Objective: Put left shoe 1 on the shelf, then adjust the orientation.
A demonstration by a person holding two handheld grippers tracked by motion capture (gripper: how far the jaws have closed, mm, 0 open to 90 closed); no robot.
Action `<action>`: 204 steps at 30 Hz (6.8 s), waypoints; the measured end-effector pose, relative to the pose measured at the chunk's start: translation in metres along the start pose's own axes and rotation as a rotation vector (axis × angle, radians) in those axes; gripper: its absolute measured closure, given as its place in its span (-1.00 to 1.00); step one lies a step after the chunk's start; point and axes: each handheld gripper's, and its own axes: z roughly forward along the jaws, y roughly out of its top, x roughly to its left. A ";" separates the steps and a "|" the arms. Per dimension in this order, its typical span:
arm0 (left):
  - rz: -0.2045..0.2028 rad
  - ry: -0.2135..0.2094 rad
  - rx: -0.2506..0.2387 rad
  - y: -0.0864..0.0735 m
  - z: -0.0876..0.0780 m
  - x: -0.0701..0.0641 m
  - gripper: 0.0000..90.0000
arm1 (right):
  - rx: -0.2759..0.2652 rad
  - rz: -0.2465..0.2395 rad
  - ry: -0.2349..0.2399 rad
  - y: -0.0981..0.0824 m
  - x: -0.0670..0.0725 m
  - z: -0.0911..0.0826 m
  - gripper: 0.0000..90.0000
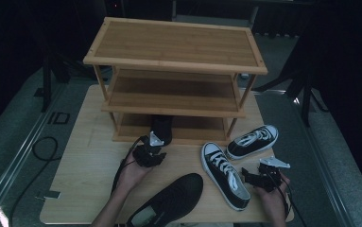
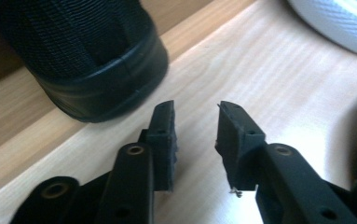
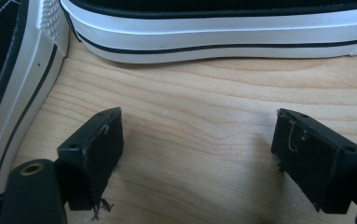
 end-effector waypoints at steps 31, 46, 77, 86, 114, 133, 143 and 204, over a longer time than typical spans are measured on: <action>0.093 -0.175 -0.031 -0.013 -0.062 -0.033 0.31 | 0.001 0.001 0.000 0.000 0.000 0.000 -0.63; 0.132 -0.222 -0.033 -0.017 -0.085 -0.043 0.32 | 0.001 0.001 0.000 0.000 0.000 0.000 -0.63; 0.374 -0.398 -0.034 0.041 -0.049 -0.069 1.00 | -0.001 -0.002 0.002 0.000 0.000 0.000 -0.63; 0.458 -0.463 0.048 0.052 -0.021 -0.082 1.00 | 0.000 -0.002 0.002 0.000 0.001 0.000 -0.63; 0.388 -0.310 0.085 0.036 -0.004 -0.061 1.00 | 0.000 -0.004 0.004 -0.001 0.001 -0.001 -0.63; 0.300 -0.168 0.071 0.028 -0.006 -0.049 1.00 | 0.000 -0.004 0.003 -0.001 0.001 -0.001 -0.63; 0.269 -0.161 0.051 0.027 -0.011 -0.049 0.94 | 0.000 -0.004 0.003 -0.001 0.001 -0.001 -0.63; 0.261 -0.185 0.074 0.050 -0.014 -0.061 0.99 | -0.001 -0.004 0.004 -0.001 0.001 -0.001 -0.63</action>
